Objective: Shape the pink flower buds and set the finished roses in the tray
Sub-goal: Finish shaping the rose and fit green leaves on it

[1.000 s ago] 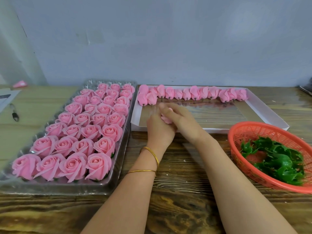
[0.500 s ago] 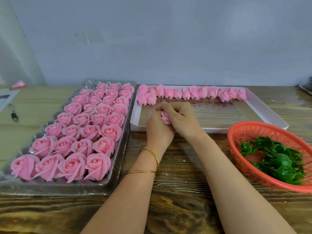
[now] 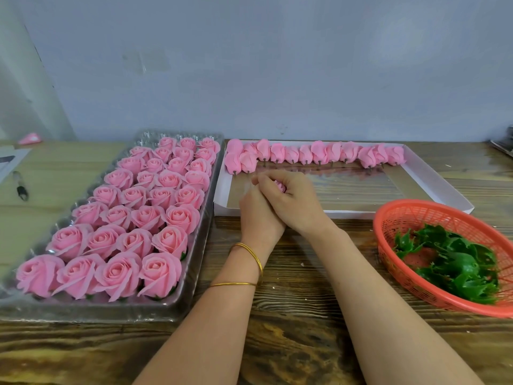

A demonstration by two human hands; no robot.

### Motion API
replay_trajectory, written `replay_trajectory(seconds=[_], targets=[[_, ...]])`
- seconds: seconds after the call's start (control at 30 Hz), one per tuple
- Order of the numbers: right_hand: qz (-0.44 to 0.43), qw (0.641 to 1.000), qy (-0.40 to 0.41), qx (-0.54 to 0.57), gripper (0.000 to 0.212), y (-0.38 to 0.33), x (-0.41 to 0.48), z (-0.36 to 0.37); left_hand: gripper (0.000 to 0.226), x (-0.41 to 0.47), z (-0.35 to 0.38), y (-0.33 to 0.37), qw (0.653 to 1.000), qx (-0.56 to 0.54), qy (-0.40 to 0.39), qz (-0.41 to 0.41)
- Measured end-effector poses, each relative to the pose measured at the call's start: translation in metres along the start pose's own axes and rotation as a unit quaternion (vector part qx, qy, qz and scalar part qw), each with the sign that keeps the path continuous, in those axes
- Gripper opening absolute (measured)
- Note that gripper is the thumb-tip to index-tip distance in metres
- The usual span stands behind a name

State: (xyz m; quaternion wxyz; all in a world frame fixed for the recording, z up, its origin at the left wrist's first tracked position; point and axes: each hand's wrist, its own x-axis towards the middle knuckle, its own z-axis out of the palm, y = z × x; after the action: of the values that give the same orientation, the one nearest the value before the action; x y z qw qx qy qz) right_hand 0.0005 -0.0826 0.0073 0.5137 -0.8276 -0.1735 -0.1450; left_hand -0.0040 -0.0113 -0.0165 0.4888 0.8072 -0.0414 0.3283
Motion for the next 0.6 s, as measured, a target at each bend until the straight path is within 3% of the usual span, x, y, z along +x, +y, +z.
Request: replay_trajectory(seconds=[0.27, 0.43, 0.6], targets=[[-0.002, 0.999, -0.047, 0.011, 0.016, 0.0027, 0.0009, -0.0009, 0.019, 0.0005, -0.0021, 0.0046, 0.999, -0.027, -0.015, -0.036], [0.017, 0.997, -0.058, 0.037, 0.03, 0.0038, -0.0002, -0.0012, 0.016, 0.0028, -0.0024, -0.0004, 0.999, 0.024, -0.024, -0.031], [0.034, 0.995, -0.073, 0.058, 0.031, 0.0038, 0.0004, -0.0026, 0.017, 0.0033, -0.0035, -0.0001, 0.999, 0.017, -0.016, -0.04]])
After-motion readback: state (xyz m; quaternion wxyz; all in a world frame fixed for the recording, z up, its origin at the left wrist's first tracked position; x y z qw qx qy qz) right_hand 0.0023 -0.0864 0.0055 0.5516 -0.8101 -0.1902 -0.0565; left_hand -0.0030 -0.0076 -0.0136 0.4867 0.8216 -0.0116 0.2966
